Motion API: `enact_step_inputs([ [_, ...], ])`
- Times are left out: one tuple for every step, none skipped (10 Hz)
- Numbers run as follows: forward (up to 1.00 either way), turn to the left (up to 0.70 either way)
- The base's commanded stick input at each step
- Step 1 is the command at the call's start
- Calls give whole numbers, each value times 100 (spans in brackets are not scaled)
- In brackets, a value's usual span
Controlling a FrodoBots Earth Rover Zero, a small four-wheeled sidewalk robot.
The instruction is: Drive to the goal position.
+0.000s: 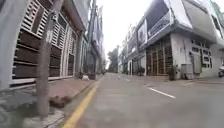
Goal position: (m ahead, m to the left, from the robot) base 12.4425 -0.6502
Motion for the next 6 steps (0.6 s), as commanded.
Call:
enact_step_inputs([
  [48, 0],
  [48, 0],
  [48, 0],
  [48, 0],
  [48, 0],
  [48, 0],
])
